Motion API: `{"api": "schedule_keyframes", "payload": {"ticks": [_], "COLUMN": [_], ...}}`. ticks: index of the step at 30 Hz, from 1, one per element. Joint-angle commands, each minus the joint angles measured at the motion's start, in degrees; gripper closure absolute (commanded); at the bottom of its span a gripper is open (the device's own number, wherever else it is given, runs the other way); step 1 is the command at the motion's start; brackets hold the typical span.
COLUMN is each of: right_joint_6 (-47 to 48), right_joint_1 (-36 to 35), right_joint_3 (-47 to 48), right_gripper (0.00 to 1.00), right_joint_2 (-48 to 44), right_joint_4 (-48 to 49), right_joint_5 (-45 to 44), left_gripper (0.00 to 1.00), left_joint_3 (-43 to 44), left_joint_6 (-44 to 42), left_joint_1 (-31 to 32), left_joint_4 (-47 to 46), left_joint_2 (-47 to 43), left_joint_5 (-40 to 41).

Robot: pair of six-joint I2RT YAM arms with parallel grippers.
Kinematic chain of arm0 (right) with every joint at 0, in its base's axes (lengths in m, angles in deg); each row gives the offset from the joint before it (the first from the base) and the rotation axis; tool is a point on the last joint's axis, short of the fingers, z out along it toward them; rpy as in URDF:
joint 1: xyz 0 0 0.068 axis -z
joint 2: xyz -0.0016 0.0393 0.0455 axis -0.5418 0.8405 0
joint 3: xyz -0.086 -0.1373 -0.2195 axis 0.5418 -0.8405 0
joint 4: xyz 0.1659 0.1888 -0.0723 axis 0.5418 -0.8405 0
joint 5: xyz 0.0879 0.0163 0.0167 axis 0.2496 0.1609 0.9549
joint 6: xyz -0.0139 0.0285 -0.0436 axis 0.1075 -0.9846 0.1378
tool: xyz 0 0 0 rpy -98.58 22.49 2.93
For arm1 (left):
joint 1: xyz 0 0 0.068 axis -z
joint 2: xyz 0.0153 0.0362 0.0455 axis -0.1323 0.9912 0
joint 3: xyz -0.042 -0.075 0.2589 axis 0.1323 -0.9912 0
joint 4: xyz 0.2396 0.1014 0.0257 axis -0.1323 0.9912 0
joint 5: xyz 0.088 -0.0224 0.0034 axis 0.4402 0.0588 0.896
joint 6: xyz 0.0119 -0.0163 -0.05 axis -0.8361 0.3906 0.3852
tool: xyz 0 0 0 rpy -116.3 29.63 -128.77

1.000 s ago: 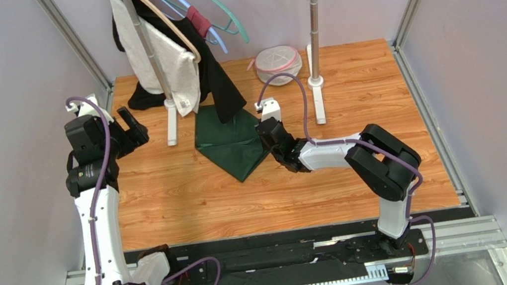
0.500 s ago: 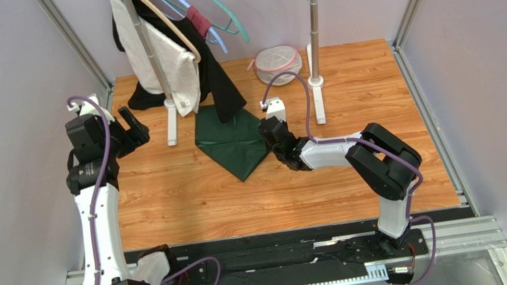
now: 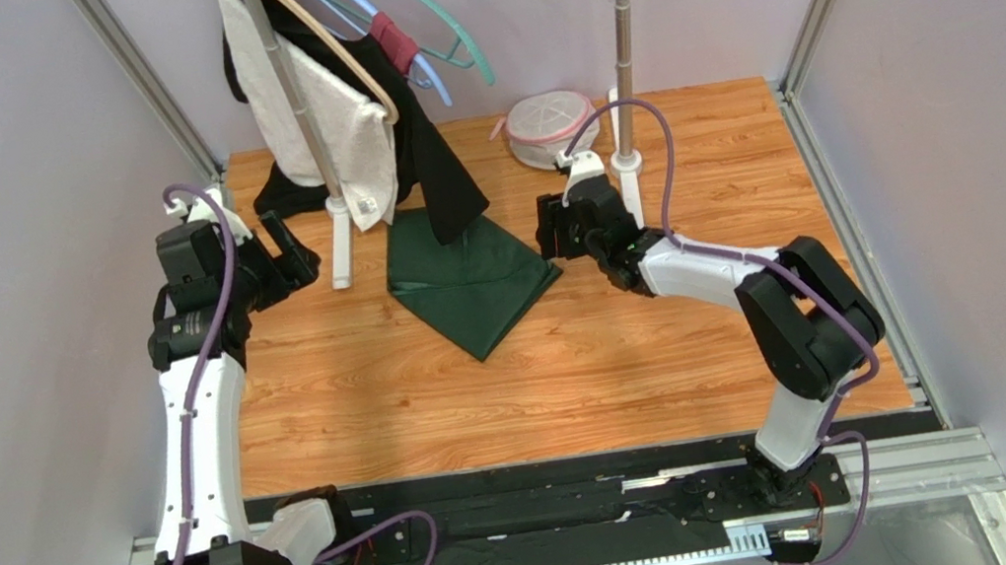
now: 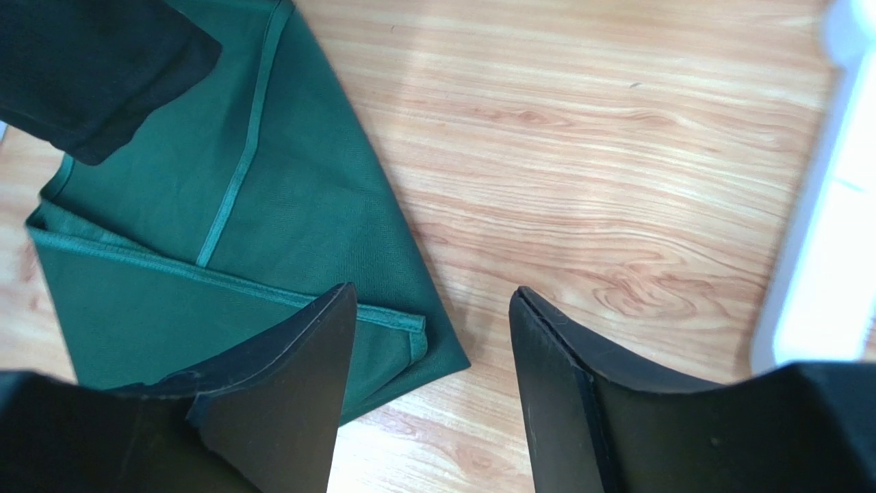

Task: Fold the napkin, place the utensils inside, and roll it up
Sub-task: Fold the napkin

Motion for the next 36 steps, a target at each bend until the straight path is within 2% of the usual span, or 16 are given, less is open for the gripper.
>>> {"api": "schedule_keyframes", "payload": {"ticks": [1,4,7,11,16,20,25,28,29,31,32,36], "right_joint_6": [1.3,-1.7,-5.0,-6.2,-5.0,-4.4,-4.5,-6.1,-6.7,-8.5,-9.2,-14.2], "right_joint_1": [4.5,7.2,9.1,9.2,9.3,9.3,9.3,9.2,9.3,9.3,9.3,9.1], "right_joint_3": [5.7,6.4,5.8,7.1,9.1,9.6,7.7,6.3,4.6,2.7,0.4,-7.3], "right_gripper": [0.39,0.39,0.37,0.34,0.38,0.54,0.62,0.76,0.83,0.9,0.99,1.0], "right_joint_2": [4.4,7.7,9.9,13.3,15.8,16.7,15.7,14.4,13.9,12.6,11.1,5.1], "right_joint_4": [-6.1,-4.9,-1.5,-0.9,-3.1,-6.1,-7.8,-7.9,-7.5,-7.3,-7.1,-6.1], "right_joint_5": [18.4,28.4,34.4,36.1,34.7,33.1,31.2,30.4,30.0,28.9,28.3,25.4], "left_gripper": [0.14,0.15,0.15,0.15,0.16,0.16,0.16,0.16,0.16,0.16,0.16,0.16], "left_joint_3": [-1.4,-4.6,-6.7,-11.5,-15.0,-15.4,-16.0,-16.6,-17.0,-17.5,-17.7,-18.5], "left_joint_6": [2.5,5.4,8.1,11.9,15.0,14.9,15.2,15.3,15.6,15.8,15.8,16.3], "left_joint_1": [2.0,4.0,6.3,10.1,11.9,12.1,12.5,13.0,13.2,14.2,14.6,16.9], "left_joint_4": [-2.0,-3.2,-4.3,-7.8,-12.2,-12.4,-13.5,-14.1,-14.3,-15.3,-15.5,-17.5], "left_joint_2": [-0.1,-1.0,-2.0,-2.3,-0.1,1.5,1.8,2.2,2.2,2.9,3.1,4.7], "left_joint_5": [-0.1,-1.3,-0.3,1.1,1.6,2.2,2.3,2.8,2.9,2.8,2.9,3.0]}}
